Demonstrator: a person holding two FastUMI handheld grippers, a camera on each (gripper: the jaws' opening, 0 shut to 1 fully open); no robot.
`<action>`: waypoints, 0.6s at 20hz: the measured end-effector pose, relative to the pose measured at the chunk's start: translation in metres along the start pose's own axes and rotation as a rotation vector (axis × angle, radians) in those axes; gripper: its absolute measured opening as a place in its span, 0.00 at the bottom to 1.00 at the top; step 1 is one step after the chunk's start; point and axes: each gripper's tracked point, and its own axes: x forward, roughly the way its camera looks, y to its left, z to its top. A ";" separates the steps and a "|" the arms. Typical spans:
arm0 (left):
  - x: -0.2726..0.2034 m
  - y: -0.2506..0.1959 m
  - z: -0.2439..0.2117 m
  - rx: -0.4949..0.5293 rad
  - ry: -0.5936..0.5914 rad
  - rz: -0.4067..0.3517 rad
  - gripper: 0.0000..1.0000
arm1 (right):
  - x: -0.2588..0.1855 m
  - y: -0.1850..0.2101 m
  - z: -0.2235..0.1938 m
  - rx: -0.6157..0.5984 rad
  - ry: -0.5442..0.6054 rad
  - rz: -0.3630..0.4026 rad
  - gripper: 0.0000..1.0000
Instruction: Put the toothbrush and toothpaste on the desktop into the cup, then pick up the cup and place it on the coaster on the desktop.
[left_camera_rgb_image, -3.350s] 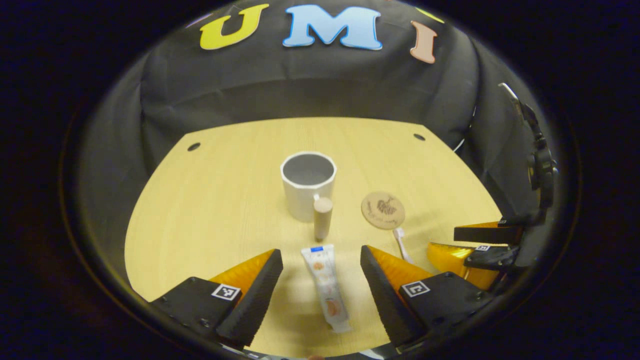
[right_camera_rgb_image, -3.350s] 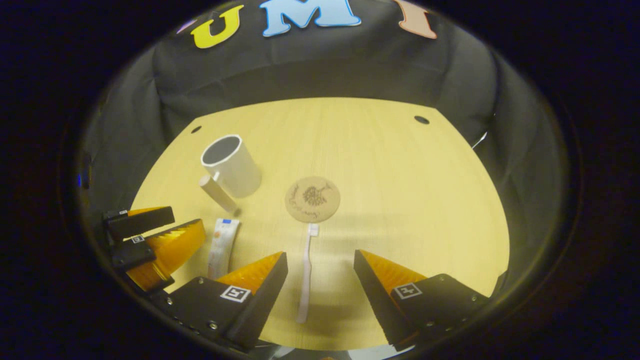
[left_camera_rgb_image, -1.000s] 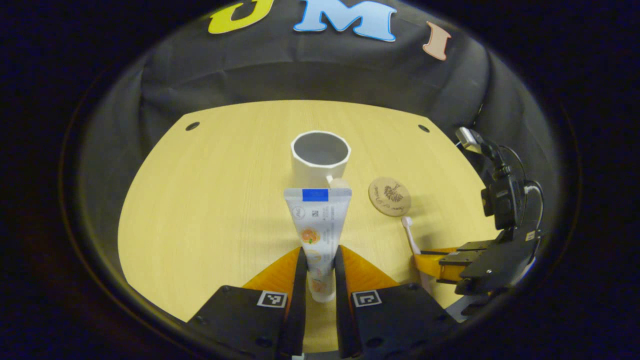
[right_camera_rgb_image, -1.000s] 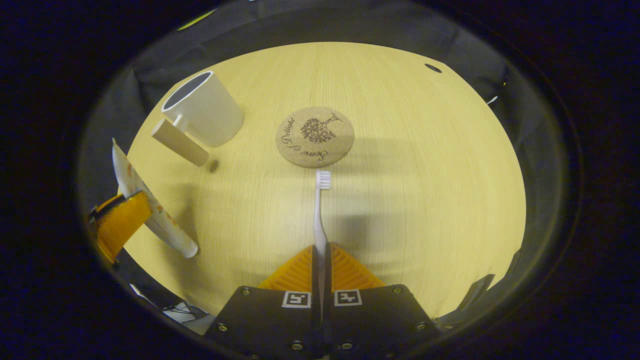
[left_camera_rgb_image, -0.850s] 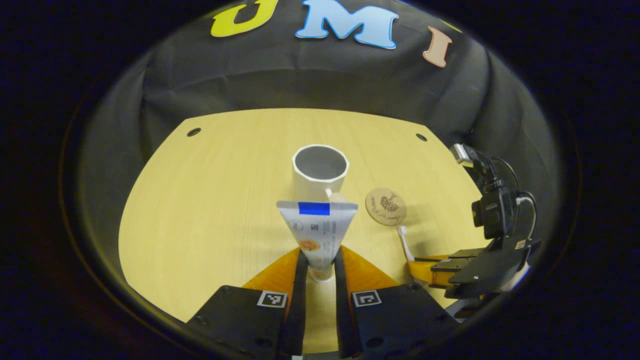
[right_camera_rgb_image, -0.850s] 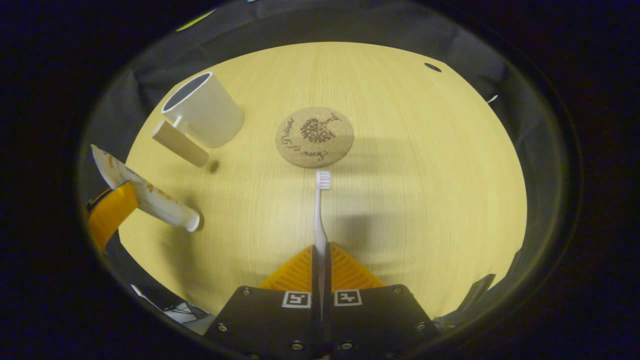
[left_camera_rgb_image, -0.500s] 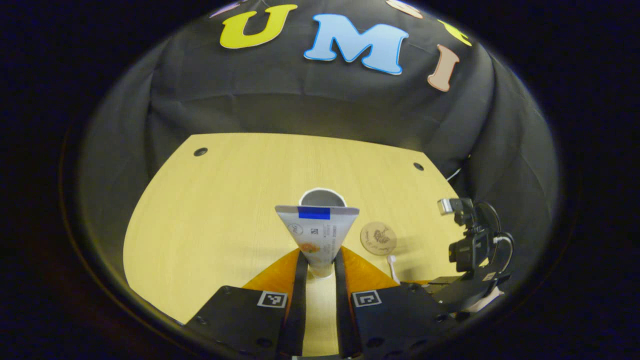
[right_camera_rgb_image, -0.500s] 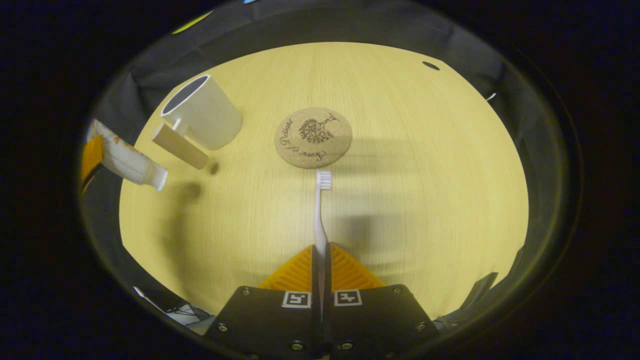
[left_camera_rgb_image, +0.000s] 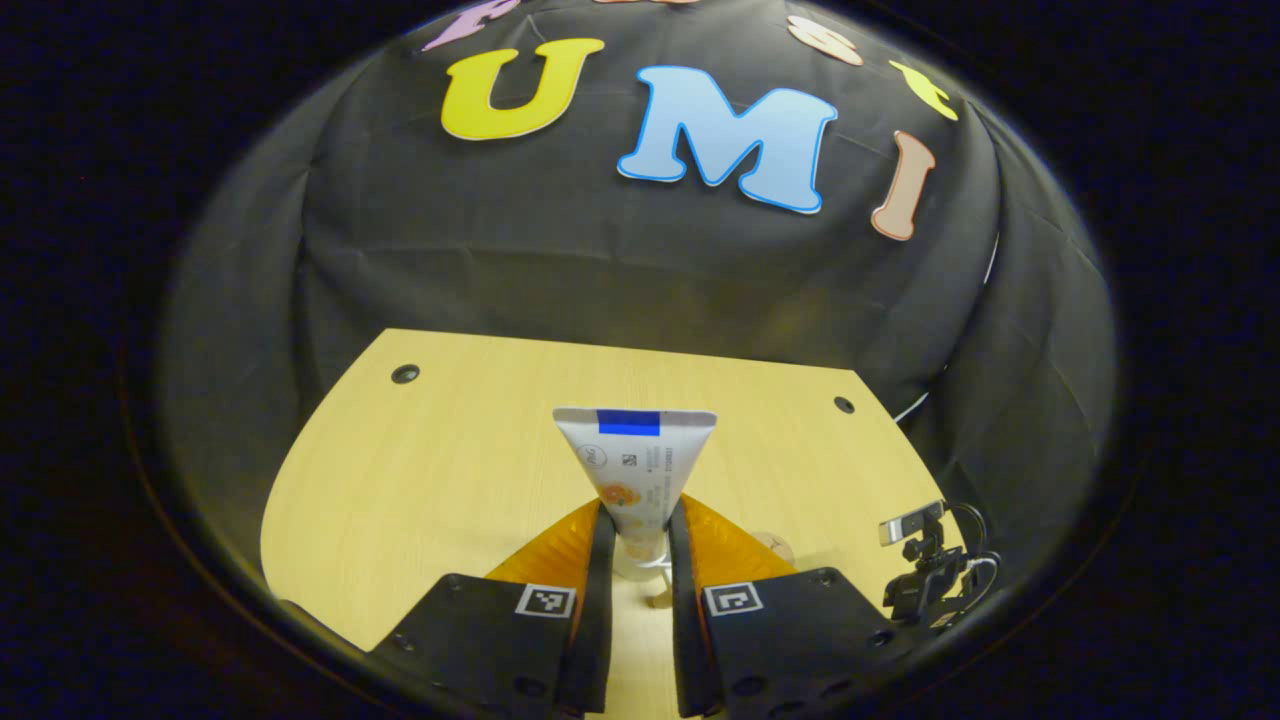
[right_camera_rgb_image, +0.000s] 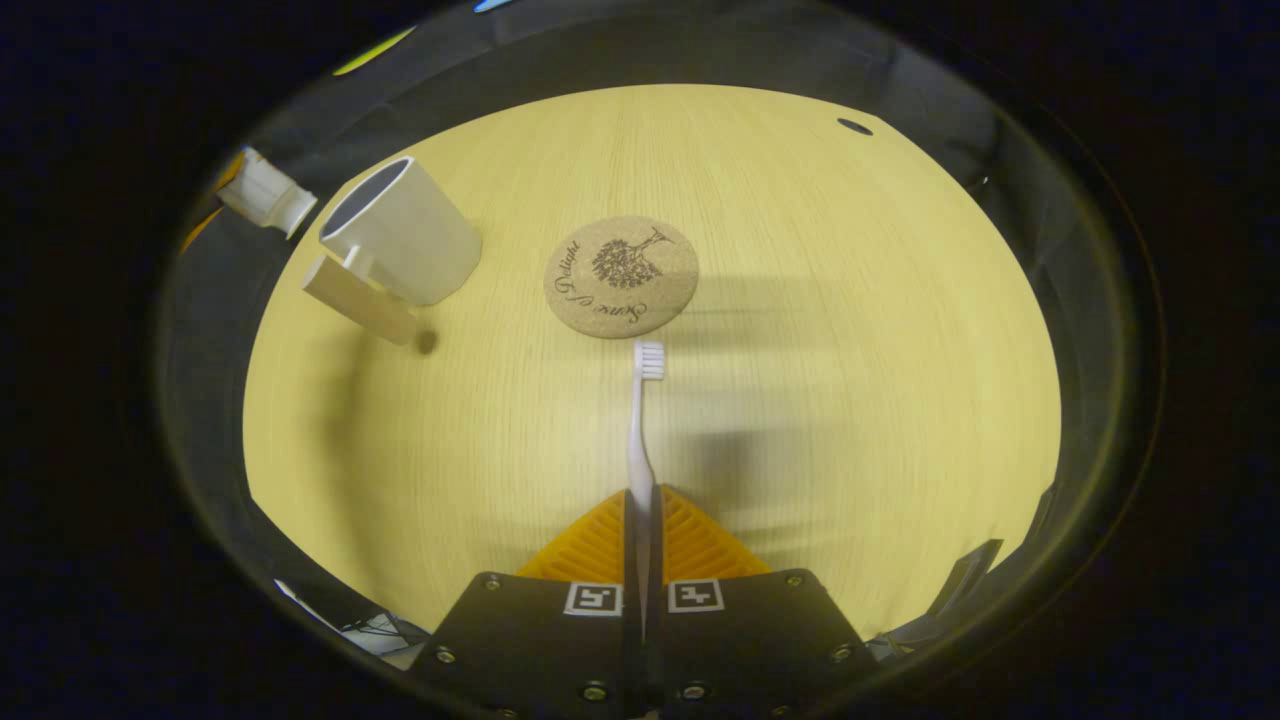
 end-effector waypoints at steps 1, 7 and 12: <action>0.007 -0.003 0.000 0.007 0.006 -0.009 0.32 | 0.000 0.000 0.000 0.003 0.000 0.002 0.03; 0.042 -0.004 -0.015 0.022 0.045 -0.028 0.34 | -0.001 0.000 0.001 0.048 0.003 0.023 0.02; 0.051 -0.004 -0.030 0.033 0.077 -0.034 0.33 | -0.001 0.000 0.002 0.054 -0.001 0.034 0.03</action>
